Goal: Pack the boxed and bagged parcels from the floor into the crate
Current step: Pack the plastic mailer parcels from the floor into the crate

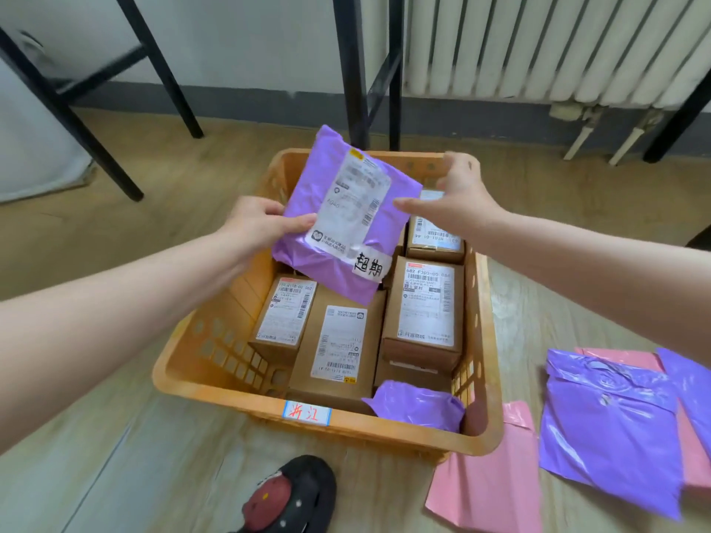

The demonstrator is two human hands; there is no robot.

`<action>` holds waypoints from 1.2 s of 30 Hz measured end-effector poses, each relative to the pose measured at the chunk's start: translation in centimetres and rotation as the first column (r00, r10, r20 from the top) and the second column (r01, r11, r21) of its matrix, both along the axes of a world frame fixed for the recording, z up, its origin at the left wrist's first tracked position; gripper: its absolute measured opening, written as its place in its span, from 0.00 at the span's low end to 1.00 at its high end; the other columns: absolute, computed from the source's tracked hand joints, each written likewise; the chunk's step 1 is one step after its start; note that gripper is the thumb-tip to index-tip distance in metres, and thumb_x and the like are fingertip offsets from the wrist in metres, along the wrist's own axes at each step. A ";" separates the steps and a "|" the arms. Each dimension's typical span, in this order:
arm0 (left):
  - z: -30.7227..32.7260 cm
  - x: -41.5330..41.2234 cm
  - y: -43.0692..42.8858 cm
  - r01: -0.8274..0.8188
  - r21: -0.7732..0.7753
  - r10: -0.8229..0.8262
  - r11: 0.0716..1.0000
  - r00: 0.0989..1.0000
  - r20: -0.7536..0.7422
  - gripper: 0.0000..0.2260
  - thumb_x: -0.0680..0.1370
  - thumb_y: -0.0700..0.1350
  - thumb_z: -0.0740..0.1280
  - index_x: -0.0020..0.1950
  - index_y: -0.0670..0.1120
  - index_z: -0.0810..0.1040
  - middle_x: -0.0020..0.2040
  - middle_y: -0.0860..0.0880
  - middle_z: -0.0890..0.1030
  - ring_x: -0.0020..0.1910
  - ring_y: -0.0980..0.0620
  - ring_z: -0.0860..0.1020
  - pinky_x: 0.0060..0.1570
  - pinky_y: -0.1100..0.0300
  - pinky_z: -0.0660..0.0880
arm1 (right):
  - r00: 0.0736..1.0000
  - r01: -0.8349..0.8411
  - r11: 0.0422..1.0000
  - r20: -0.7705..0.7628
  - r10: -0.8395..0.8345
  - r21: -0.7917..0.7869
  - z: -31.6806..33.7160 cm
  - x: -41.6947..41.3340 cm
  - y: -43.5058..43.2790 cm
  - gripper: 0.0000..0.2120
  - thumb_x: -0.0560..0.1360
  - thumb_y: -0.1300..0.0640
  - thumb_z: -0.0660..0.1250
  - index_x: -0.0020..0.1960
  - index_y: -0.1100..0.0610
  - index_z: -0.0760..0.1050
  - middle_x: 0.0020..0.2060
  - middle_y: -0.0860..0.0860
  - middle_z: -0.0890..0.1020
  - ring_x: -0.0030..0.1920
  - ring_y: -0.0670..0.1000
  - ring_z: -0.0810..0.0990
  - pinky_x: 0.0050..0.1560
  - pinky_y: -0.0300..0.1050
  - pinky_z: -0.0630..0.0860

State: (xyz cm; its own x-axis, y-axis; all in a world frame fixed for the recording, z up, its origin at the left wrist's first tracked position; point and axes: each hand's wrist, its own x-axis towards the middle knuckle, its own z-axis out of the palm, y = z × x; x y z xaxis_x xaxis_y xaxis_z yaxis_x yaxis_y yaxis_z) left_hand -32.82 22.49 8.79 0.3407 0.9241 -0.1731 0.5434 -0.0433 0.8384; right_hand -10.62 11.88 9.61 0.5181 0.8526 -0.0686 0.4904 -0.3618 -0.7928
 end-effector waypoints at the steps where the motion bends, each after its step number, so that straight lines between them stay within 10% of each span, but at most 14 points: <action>1: -0.8 -0.5 0.1 -0.041 -0.112 0.043 0.993 0.999 0.021 0.12 0.68 0.49 0.77 0.39 0.42 0.79 0.33 0.52 0.81 0.30 0.60 0.77 0.32 0.69 0.71 | 0.993 -0.011 0.998 -0.117 0.004 -0.064 -0.7 -0.3 0.0 0.42 0.69 0.46 0.75 0.74 0.58 0.58 0.63 0.55 0.73 0.59 0.53 0.76 0.60 0.51 0.75; 9: -5.5 -3.5 -0.5 -0.158 -0.501 0.102 0.851 0.985 -0.138 0.18 0.64 0.54 0.76 0.49 0.48 0.80 0.55 0.48 0.81 0.54 0.47 0.73 0.62 0.50 0.65 | 0.949 -0.200 0.919 -0.299 0.097 -0.339 -4.1 -3.5 0.6 0.04 0.77 0.63 0.63 0.48 0.60 0.76 0.39 0.56 0.76 0.37 0.51 0.73 0.36 0.42 0.70; 12: -7.7 -4.1 -0.8 -0.165 -0.522 0.059 0.837 0.975 -0.214 0.22 0.69 0.53 0.75 0.59 0.46 0.77 0.54 0.47 0.80 0.52 0.48 0.73 0.62 0.49 0.65 | 0.891 -0.242 0.890 -0.452 0.045 -0.387 -5.3 -4.4 1.2 0.12 0.77 0.68 0.60 0.36 0.58 0.66 0.31 0.54 0.68 0.30 0.50 0.67 0.30 0.41 0.64; 16: -9.9 -4.1 -1.2 -0.160 -0.567 0.002 0.808 0.963 -0.269 0.11 0.72 0.52 0.74 0.46 0.49 0.75 0.38 0.52 0.77 0.36 0.54 0.68 0.53 0.53 0.65 | 0.866 -0.311 0.863 -0.494 0.084 -0.398 -6.3 -4.6 1.3 0.03 0.78 0.67 0.61 0.48 0.61 0.71 0.38 0.57 0.69 0.31 0.50 0.70 0.31 0.41 0.66; 19: -11.1 -3.9 -1.3 -0.144 -0.583 -0.050 0.799 0.951 -0.304 0.11 0.73 0.51 0.72 0.43 0.48 0.73 0.37 0.51 0.76 0.35 0.53 0.68 0.54 0.52 0.66 | 0.900 -0.330 0.868 -0.402 0.171 -0.370 -7.1 -3.7 1.3 0.23 0.78 0.65 0.61 0.72 0.61 0.62 0.46 0.55 0.74 0.34 0.49 0.76 0.32 0.38 0.73; 24: -13.0 -2.4 -1.3 -0.154 -0.533 0.004 0.832 0.962 -0.272 0.10 0.75 0.47 0.71 0.50 0.46 0.72 0.41 0.48 0.80 0.34 0.53 0.76 0.43 0.57 0.75 | 0.907 -0.342 0.891 -0.354 0.229 -0.299 -7.2 -2.0 0.1 0.24 0.77 0.63 0.62 0.72 0.56 0.63 0.44 0.54 0.79 0.37 0.48 0.80 0.36 0.38 0.78; 30: -12.3 0.5 -0.8 -0.006 -0.104 -0.060 0.995 0.779 -0.624 0.17 0.74 0.44 0.71 0.61 0.45 0.74 0.62 0.44 0.74 0.57 0.46 0.74 0.50 0.56 0.72 | 0.914 -0.337 0.925 -0.298 0.277 -0.174 -6.3 0.4 -1.7 0.21 0.77 0.64 0.60 0.69 0.56 0.66 0.52 0.55 0.78 0.39 0.47 0.79 0.38 0.39 0.78; 36: -6.0 8.0 -1.9 0.129 0.477 0.010 0.869 0.960 -0.279 0.13 0.73 0.41 0.65 0.57 0.44 0.72 0.58 0.43 0.71 0.59 0.44 0.69 0.57 0.54 0.67 | 0.960 -0.222 0.974 -0.164 0.228 0.050 -4.0 3.8 -4.6 0.16 0.75 0.65 0.61 0.59 0.50 0.74 0.49 0.49 0.79 0.41 0.47 0.80 0.41 0.41 0.80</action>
